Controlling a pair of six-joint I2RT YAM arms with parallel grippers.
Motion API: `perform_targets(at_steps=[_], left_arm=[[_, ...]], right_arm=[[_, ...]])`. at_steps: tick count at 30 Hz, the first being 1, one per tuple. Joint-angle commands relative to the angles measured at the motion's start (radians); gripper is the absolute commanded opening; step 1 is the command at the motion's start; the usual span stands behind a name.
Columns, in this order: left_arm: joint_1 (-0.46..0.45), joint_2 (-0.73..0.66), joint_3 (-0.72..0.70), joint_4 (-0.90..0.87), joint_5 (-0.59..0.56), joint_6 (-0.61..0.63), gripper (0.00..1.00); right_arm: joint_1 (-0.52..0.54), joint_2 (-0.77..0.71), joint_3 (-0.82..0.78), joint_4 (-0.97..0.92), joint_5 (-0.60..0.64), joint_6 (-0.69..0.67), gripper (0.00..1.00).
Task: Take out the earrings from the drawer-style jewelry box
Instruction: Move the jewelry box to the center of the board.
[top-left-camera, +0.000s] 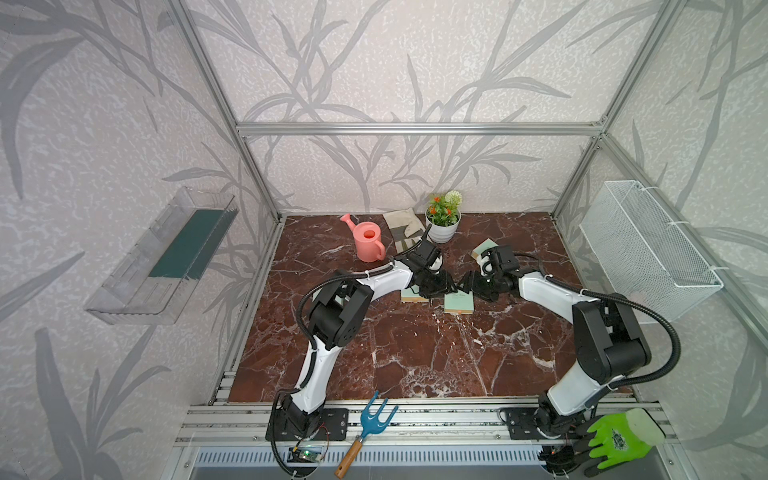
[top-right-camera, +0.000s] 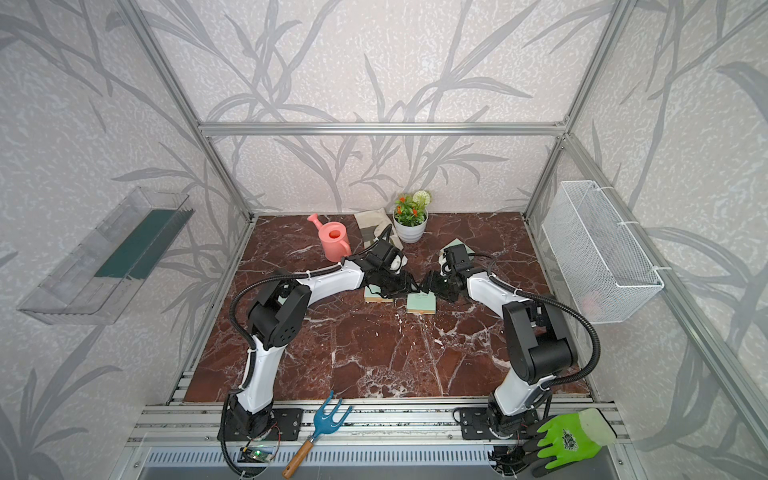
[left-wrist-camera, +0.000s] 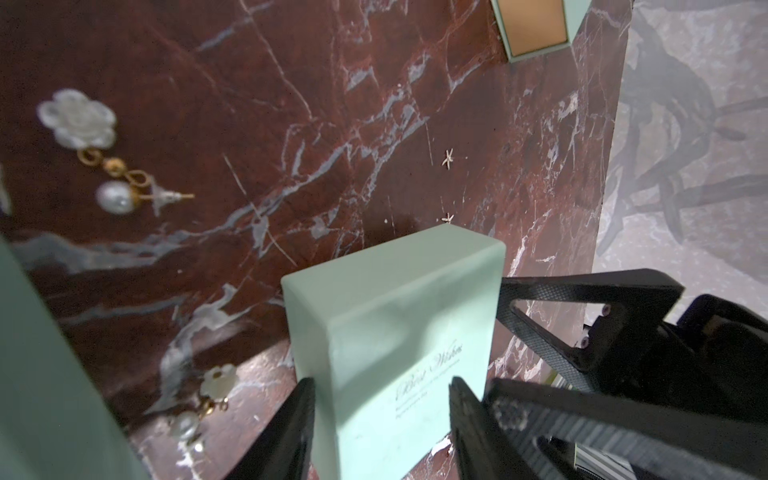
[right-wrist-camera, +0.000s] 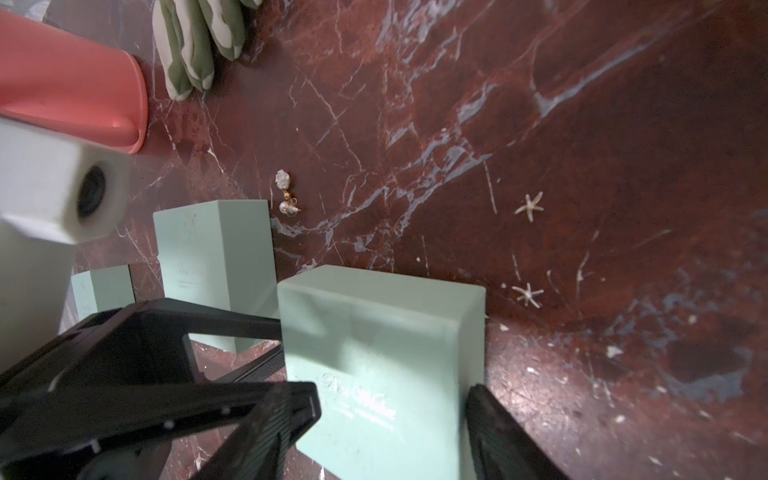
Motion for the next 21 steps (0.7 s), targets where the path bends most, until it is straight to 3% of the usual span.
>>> perform_targets(at_steps=[1, 21], left_arm=[[-0.014, 0.011, 0.055, 0.034, 0.050, 0.018, 0.52], [0.011, 0.085, 0.184, -0.012, 0.073, 0.023, 0.52]], right_arm=[[0.009, 0.021, 0.033, 0.016, -0.076, -0.008, 0.67], [-0.024, 0.128, 0.118, 0.040, -0.102, 0.006, 0.67]])
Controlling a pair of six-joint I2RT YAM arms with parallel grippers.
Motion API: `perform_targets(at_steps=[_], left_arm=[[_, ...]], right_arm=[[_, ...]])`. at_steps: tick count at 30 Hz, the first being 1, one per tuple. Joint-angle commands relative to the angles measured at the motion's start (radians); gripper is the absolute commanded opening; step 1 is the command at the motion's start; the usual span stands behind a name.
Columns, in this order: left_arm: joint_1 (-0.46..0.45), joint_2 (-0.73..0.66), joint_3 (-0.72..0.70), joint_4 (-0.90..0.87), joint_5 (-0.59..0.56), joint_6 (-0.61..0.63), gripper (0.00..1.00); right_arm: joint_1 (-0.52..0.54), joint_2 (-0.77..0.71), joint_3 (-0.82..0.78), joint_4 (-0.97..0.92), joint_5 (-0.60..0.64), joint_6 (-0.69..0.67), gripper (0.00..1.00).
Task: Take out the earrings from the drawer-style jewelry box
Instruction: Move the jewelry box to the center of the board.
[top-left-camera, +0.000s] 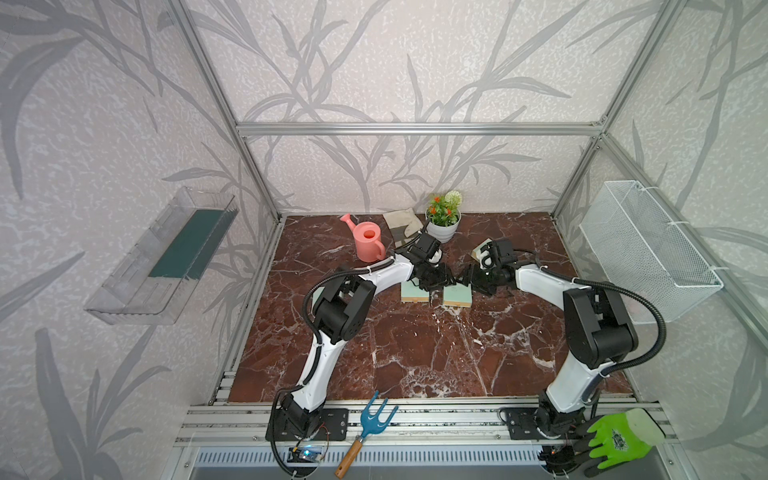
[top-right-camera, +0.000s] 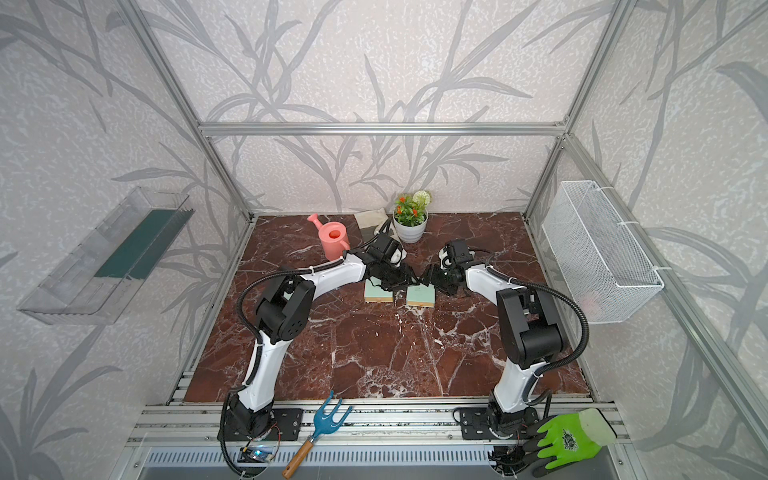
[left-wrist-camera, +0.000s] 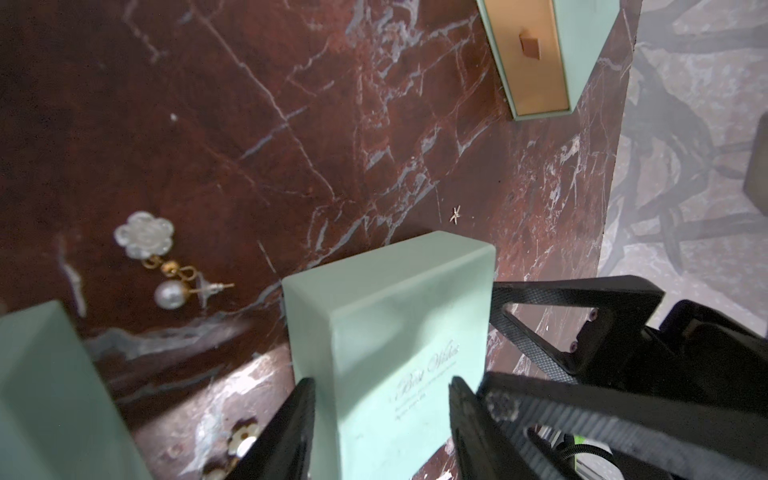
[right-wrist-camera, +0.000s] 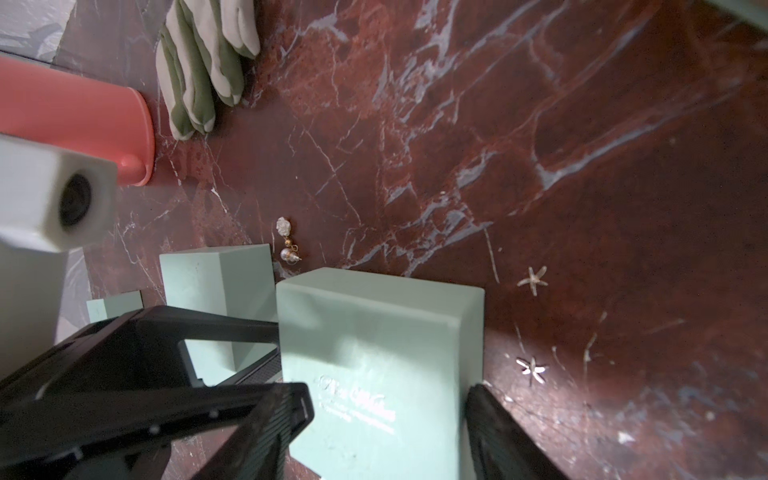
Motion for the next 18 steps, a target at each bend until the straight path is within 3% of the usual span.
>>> perform_targets(at_steps=[1, 18], left_arm=[[-0.021, 0.012, 0.058, 0.045, 0.083, 0.016, 0.52], [-0.017, 0.036, 0.078, 0.038, 0.092, 0.016, 0.52]], right_arm=[[0.009, 0.025, 0.033, 0.022, -0.062, 0.004, 0.67], [-0.019, 0.058, 0.060, 0.025, -0.064, 0.002, 0.66]])
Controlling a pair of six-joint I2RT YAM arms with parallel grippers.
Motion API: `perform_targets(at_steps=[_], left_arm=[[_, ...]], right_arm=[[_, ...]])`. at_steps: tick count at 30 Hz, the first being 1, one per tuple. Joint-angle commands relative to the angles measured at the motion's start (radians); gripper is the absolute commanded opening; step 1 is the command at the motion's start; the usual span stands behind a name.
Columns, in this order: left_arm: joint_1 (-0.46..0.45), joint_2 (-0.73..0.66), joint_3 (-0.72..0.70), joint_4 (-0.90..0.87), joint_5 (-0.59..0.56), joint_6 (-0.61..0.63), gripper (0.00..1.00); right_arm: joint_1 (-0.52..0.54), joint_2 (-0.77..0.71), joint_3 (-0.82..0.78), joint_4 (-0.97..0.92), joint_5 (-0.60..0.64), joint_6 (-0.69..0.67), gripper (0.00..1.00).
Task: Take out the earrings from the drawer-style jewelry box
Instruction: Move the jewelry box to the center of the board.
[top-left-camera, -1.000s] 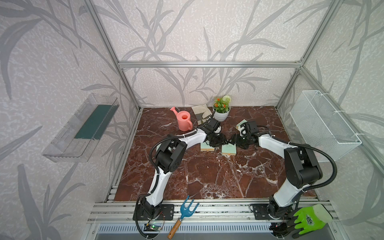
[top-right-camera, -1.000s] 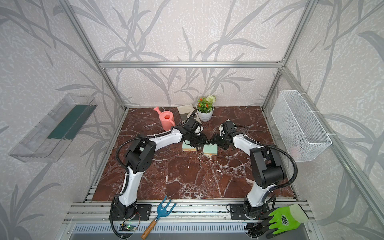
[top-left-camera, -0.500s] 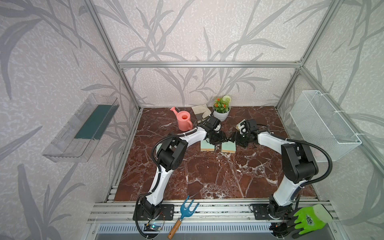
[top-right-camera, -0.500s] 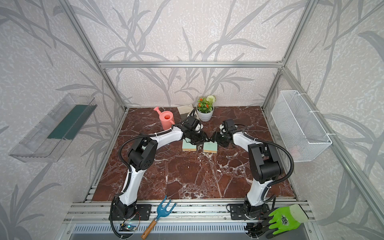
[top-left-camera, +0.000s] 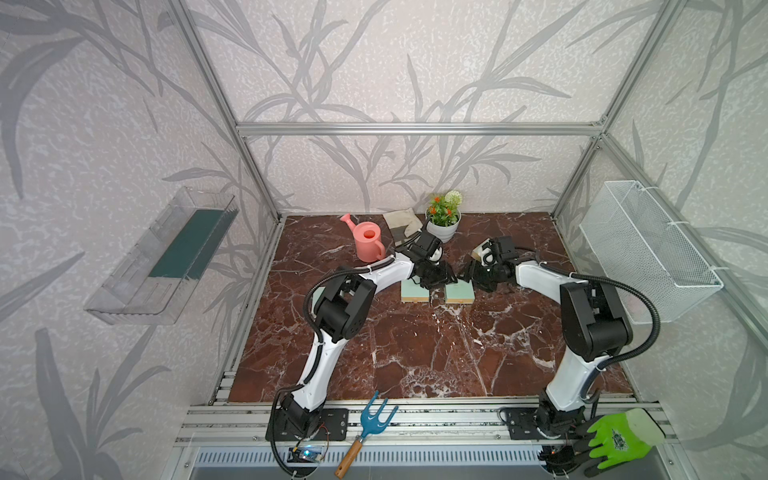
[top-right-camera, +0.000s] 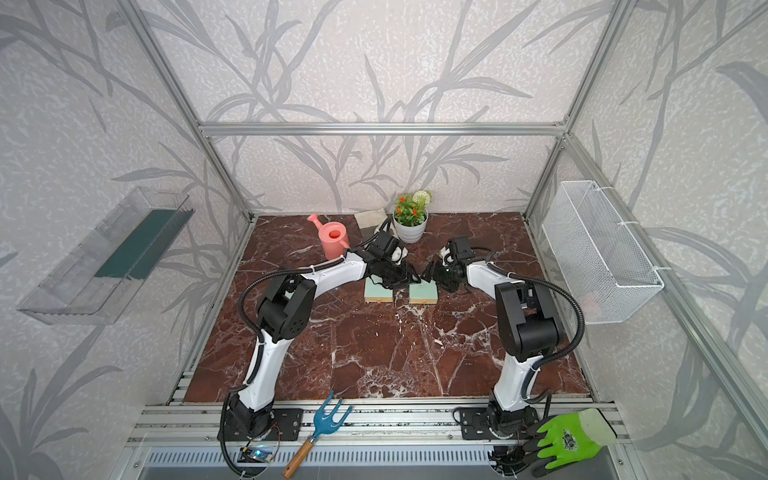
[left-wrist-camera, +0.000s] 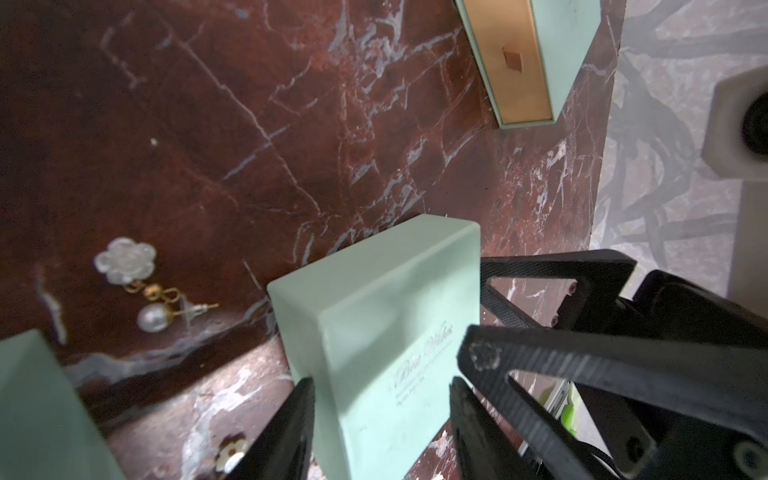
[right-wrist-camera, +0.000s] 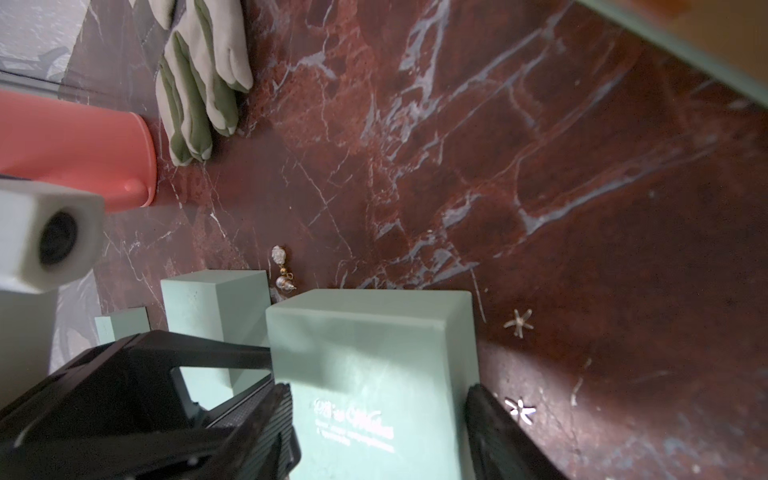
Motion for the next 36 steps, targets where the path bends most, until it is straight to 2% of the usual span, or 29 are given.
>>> perform_targets(at_steps=[1, 21, 36], left_arm=[[-0.021, 0.017, 0.045, 0.037, 0.064, 0.015, 0.52], [0.001, 0.017, 0.047, 0.023, 0.049, 0.007, 0.52], [0.002, -0.007, 0.024, -0.013, -0.008, 0.017, 0.53]], right_arm=[[0.008, 0.009, 0.019, 0.019, -0.043, 0.000, 0.66], [-0.008, 0.020, 0.026, 0.020, -0.053, -0.001, 0.66], [-0.014, 0.002, 0.028, 0.014, -0.052, 0.000, 0.66]])
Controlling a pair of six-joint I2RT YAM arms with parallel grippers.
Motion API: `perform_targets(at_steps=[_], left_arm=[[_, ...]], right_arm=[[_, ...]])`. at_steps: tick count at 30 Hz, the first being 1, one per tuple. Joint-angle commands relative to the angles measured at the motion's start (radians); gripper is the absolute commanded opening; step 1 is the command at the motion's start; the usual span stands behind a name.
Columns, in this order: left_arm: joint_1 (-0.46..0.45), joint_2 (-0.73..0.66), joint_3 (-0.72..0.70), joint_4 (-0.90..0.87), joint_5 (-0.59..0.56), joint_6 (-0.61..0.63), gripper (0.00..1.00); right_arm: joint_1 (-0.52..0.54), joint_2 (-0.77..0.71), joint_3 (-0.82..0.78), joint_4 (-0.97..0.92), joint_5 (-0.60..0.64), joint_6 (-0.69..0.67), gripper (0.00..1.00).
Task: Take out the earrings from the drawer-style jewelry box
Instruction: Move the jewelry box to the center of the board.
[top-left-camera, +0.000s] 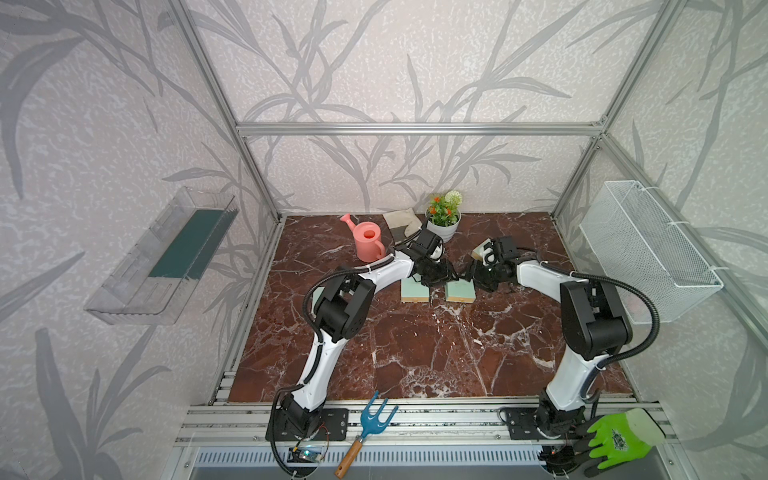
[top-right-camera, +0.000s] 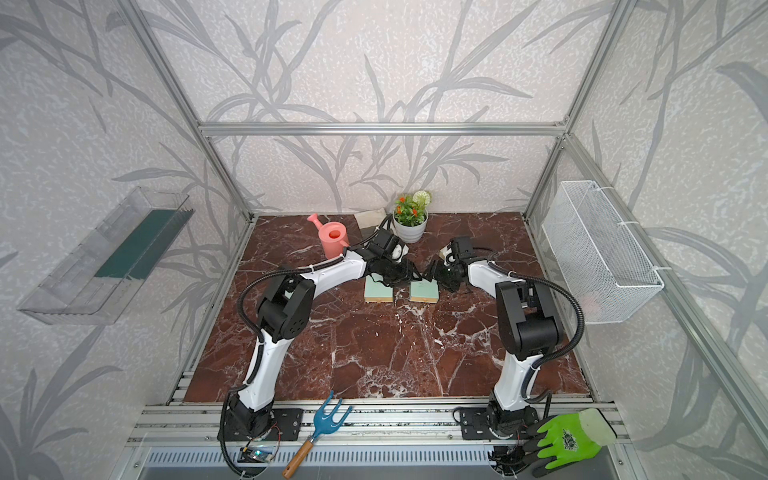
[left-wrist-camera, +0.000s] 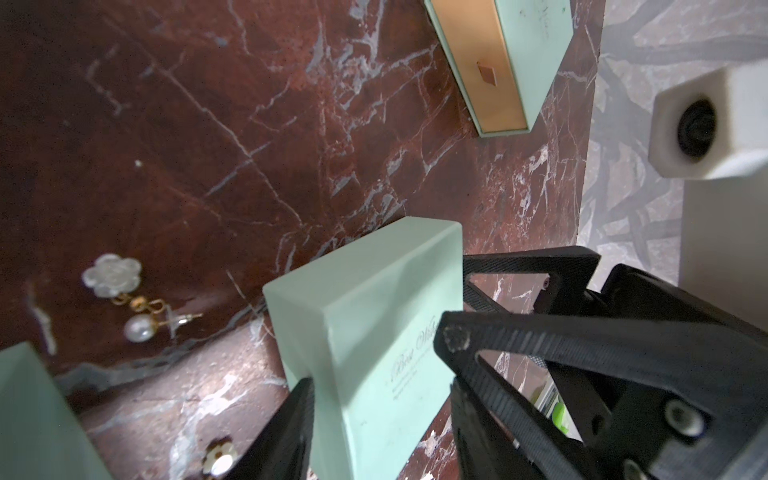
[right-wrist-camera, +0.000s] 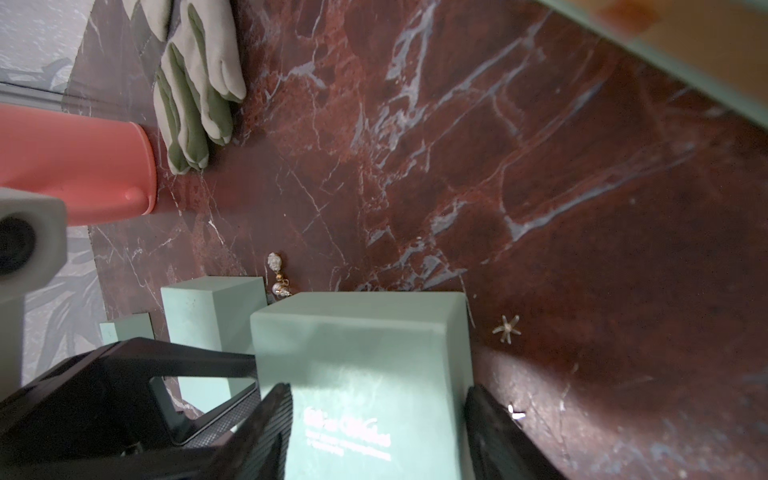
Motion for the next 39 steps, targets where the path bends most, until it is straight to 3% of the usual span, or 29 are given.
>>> perform_targets(at_steps=[1, 26, 32, 39], left_arm=[[-0.002, -0.006, 0.011, -0.014, -0.014, 0.020, 0.53], [0.003, -0.133, -0.075, 0.047, -0.002, 0.029, 0.55], [0.003, -0.240, -0.144, 0.088, 0.009, 0.019, 0.55], [0.022, -0.487, -0.321, 0.132, -0.029, 0.015, 0.57]], right_arm=[[0.000, -0.009, 0.023, 0.012, -0.040, -0.001, 0.66], [-0.009, -0.074, 0.034, -0.031, 0.006, -0.002, 0.66], [-0.010, -0.121, 0.035, -0.050, 0.019, 0.002, 0.67], [-0.007, -0.255, 0.003, -0.074, 0.042, 0.007, 0.67]])
